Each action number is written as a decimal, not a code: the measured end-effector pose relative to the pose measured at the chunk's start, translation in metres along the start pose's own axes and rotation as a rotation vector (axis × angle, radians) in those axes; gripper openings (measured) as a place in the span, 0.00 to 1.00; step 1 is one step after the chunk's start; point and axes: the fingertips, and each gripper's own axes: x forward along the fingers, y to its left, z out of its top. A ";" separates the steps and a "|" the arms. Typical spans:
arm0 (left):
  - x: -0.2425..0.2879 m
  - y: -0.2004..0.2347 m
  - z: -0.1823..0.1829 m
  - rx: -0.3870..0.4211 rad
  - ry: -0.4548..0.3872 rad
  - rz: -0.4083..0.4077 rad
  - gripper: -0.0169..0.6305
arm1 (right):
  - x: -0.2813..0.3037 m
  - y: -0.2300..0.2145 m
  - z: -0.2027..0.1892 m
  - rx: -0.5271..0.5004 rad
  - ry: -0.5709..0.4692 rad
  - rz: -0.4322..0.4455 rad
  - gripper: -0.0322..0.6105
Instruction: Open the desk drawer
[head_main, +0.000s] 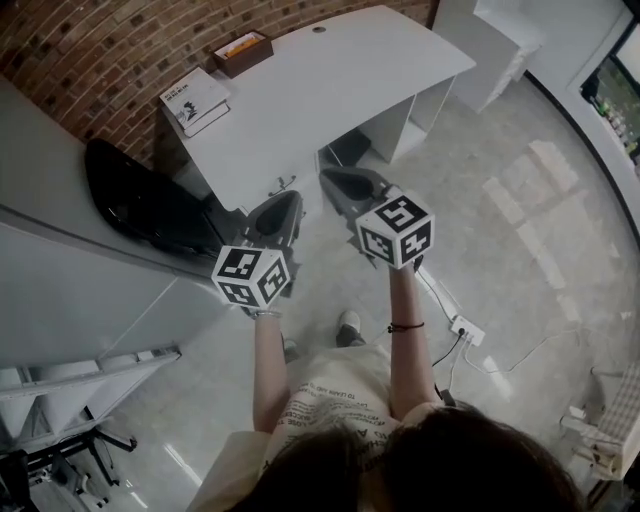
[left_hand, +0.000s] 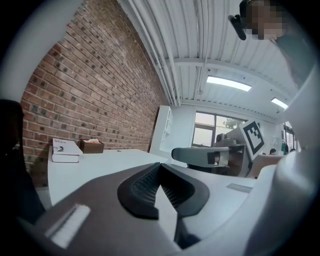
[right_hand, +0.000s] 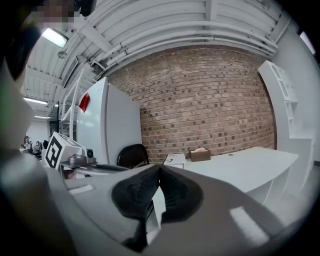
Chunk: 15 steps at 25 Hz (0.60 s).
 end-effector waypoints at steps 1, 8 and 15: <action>0.001 -0.001 -0.002 -0.002 -0.001 0.012 0.02 | -0.001 -0.003 0.000 -0.004 -0.002 0.004 0.05; 0.004 0.000 -0.016 -0.043 -0.003 0.075 0.03 | 0.001 -0.014 -0.013 0.014 -0.006 0.040 0.05; 0.004 0.024 -0.029 -0.067 0.013 0.131 0.02 | 0.024 -0.014 -0.029 0.055 0.008 0.043 0.05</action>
